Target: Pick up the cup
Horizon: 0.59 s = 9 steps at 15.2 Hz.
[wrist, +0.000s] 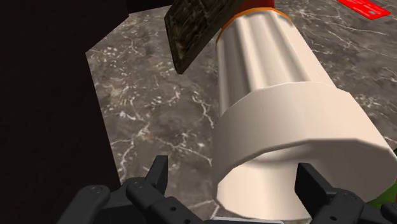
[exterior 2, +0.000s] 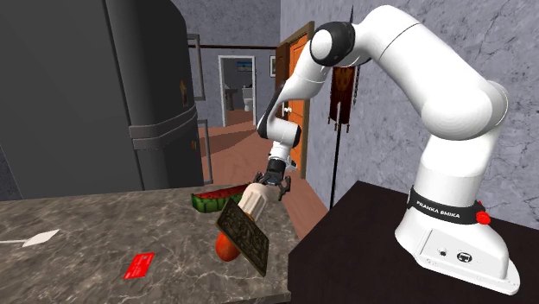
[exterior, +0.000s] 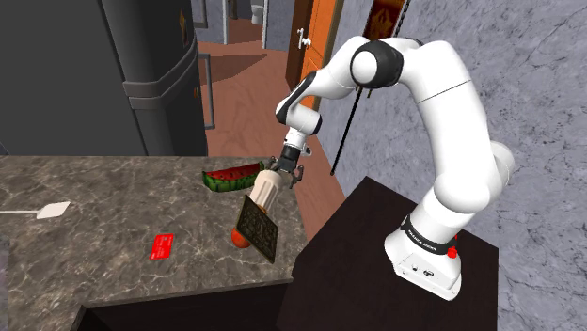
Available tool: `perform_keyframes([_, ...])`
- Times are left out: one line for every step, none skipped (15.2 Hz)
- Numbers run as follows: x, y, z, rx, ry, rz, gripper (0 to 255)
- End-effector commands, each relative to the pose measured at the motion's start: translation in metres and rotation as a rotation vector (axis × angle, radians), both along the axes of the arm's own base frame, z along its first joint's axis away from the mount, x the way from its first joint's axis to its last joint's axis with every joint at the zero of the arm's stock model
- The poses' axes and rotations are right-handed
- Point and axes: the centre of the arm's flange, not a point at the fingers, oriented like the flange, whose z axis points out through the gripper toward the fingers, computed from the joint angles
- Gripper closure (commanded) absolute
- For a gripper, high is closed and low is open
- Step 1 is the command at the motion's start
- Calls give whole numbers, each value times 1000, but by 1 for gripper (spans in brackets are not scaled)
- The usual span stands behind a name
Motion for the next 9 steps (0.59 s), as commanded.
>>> perform_keyframes([-2, 0, -3, -1, 2, 3, 0])
perform_keyframes([-1, 1, -3, -1, 2, 3, 255])
perform_keyframes([-2, 1, -4, -1, 2, 3, 255])
perform_keyframes([-1, 1, -3, -1, 2, 3, 255])
perform_keyframes([-1, 1, -3, -1, 2, 3, 255])
perform_keyframes([-1, 1, -3, -1, 2, 3, 255])
perform_keyframes([-1, 1, -4, -1, 2, 3, 255])
perform_keyframes([-1, 1, -4, -1, 2, 3, 255])
perform_keyframes([-1, 1, -4, -1, 2, 3, 255])
